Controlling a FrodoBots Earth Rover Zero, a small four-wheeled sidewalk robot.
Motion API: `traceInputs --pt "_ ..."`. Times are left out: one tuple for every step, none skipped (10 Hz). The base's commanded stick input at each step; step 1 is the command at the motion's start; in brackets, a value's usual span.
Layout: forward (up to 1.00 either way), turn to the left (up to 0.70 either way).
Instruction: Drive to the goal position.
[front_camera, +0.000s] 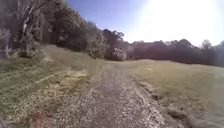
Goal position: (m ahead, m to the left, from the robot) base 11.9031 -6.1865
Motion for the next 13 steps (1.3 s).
traceInputs --pt "0.5 0.0" --pt "0.5 0.0" --pt "0.5 0.0" --pt "0.5 0.0" --pt "0.5 0.0" --pt "0.5 0.0" --pt "0.5 0.0" --pt "0.5 0.0" --pt "0.5 0.0" --pt "0.5 0.0" --pt "0.5 0.0" --pt "0.5 0.0" --pt "0.5 0.0"
